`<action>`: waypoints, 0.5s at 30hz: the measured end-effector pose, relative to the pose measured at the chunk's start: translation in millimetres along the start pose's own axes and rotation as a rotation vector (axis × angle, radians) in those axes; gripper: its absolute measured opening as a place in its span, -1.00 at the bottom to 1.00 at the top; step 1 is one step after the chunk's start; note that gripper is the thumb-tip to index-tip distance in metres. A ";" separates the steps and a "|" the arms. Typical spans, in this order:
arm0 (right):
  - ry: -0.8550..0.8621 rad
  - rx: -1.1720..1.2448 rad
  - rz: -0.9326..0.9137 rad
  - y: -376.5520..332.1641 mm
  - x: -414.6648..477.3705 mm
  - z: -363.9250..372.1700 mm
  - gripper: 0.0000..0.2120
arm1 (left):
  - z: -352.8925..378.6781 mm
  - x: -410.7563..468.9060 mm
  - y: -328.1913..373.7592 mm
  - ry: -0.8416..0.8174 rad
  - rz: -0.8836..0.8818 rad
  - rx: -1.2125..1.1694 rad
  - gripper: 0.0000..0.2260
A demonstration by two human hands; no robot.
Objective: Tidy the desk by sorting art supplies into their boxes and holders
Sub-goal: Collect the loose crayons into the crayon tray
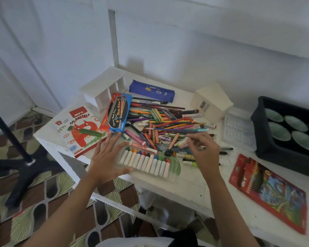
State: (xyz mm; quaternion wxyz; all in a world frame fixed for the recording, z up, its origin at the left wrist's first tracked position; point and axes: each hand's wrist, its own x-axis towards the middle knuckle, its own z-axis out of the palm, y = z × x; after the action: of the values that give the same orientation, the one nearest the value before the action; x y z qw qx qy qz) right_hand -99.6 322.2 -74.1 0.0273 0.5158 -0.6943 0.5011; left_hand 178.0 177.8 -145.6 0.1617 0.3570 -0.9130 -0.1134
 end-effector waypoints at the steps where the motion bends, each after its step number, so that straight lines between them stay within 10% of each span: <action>1: -0.058 0.019 0.006 -4.9 -8.1 -3.5 -0.89 | 0.3 -0.2 -0.1 -0.001 0.004 -0.001 -0.19; 15: -0.707 -0.093 -0.041 -17.6 -42.2 -1.4 -0.89 | 3.3 0.1 -1.5 0.004 0.012 0.004 -0.15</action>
State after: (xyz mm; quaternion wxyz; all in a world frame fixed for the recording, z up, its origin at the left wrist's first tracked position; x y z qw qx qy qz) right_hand -67.5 352.9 -85.0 -0.1814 0.6692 -0.6725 0.2587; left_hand 177.7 177.0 -149.1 0.1633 0.3521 -0.9150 -0.1099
